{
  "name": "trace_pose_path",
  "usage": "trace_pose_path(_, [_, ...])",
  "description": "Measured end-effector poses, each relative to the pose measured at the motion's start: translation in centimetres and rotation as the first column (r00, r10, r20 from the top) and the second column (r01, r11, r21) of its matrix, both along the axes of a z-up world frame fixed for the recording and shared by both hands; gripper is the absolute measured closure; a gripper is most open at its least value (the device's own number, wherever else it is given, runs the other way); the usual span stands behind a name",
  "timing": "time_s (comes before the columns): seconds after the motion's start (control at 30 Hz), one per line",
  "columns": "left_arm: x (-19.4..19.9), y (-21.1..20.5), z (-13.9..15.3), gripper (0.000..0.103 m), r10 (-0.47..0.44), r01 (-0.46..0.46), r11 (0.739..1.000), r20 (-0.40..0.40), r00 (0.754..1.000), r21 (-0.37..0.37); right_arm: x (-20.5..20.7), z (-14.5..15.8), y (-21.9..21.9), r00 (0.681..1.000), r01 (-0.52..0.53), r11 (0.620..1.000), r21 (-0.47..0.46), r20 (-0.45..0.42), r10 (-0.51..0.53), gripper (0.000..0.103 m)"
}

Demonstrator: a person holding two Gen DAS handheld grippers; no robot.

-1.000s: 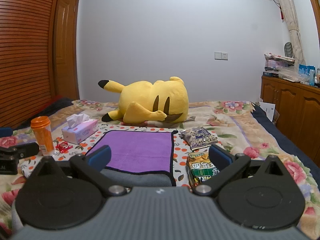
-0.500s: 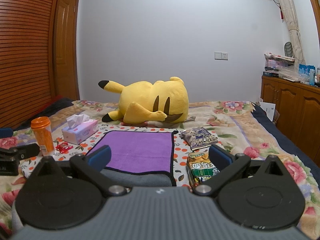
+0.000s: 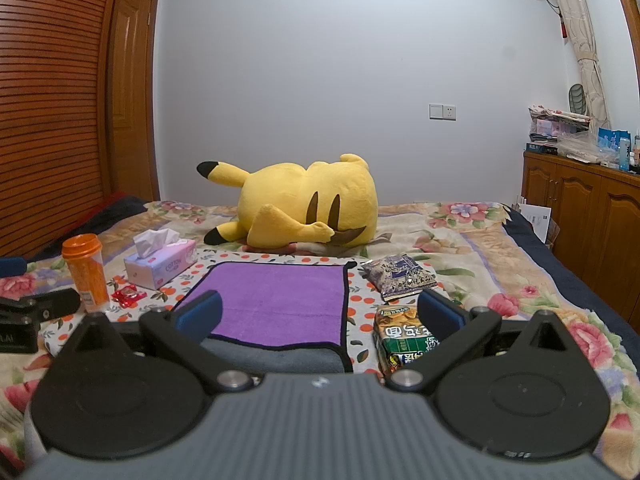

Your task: Fold towel

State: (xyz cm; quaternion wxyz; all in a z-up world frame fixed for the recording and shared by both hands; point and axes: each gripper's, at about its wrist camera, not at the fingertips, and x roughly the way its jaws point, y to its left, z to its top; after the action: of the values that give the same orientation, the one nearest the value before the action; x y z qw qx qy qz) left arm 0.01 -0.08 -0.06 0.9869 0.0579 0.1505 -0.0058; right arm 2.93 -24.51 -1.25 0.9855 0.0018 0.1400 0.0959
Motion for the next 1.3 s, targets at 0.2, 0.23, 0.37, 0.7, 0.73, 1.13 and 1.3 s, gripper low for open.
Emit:
trace_pose_path(0.2, [0.0,0.0,0.0,0.0,0.001,-0.001,1.0,0.0,1.0,0.001,0.0,0.0,0.0,1.0,0.0,1.0,0.0,0.0,0.0,0.0])
trace_pose_path(0.23, [0.0,0.0,0.0,0.0,0.0,0.0,1.0,0.0,1.0,0.001,0.0,0.0,0.0,1.0,0.0,1.0,0.0,0.0,0.0,0.0])
trace_pose_path(0.37, [0.0,0.0,0.0,0.0,0.0,0.0,1.0,0.0,1.0,0.001,0.0,0.0,0.0,1.0,0.0,1.0,0.001,0.001,0.0,0.0])
trace_pose_path(0.7, [0.0,0.0,0.0,0.0,0.0,0.0,1.0,-0.001,1.0,0.002,0.0,0.0,0.1,1.0,0.0,1.0,0.002,0.001,0.0,0.0])
trace_pose_path(0.73, [0.0,0.0,0.0,0.0,0.0,0.0,1.0,-0.001,1.0,0.002,0.0,0.0,0.1,1.0,0.0,1.0,0.002,0.001,0.0,0.0])
trace_pose_path(1.13, [0.2,0.7,-1.0,0.0,-0.008,0.009,1.0,-0.035,0.999,0.019,0.4,-0.2,0.3,1.0,-0.004,1.0,-0.001,-0.016,0.004,0.0])
trace_pose_path(1.3, [1.1,0.4,-1.2,0.0,-0.012,0.013,1.0,-0.072,0.997,0.016,0.6,-0.3,1.0,1.0,-0.012,1.0,-0.005,-0.026,0.012,0.0])
